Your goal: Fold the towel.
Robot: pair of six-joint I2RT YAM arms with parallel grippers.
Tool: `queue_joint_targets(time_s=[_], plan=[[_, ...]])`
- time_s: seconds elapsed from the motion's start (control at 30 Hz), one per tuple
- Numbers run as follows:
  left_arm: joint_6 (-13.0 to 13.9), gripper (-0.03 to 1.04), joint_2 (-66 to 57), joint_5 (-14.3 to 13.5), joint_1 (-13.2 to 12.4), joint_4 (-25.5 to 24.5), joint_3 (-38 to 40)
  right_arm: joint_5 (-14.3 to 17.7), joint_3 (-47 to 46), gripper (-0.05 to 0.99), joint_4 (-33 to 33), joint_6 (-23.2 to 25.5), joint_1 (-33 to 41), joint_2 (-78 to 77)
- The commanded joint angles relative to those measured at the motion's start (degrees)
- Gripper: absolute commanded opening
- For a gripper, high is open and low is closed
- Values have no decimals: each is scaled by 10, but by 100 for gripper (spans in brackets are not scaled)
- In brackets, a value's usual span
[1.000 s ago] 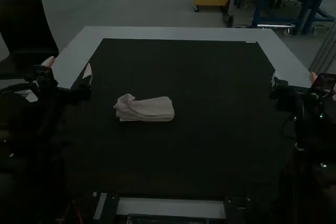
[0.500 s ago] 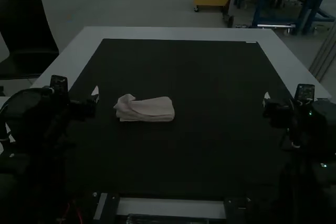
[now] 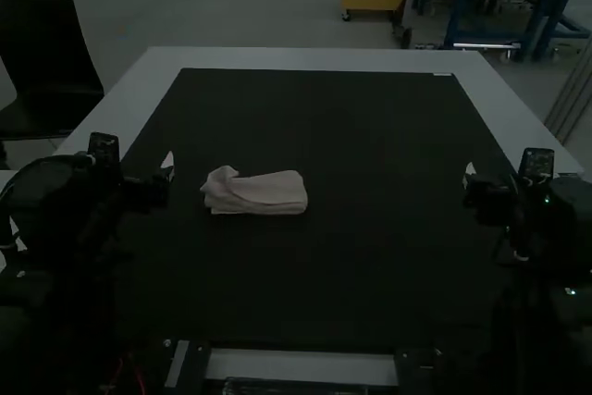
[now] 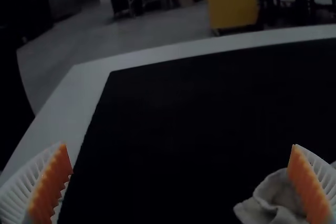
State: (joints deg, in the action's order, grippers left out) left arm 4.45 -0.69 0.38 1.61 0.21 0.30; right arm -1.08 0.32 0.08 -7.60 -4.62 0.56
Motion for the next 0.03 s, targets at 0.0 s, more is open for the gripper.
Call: queue_joint_targets(time_s=[0.0], plan=[[-4,97,7,-5,-3,2,-3,-12,-3,91,-5,-7,5,-5]])
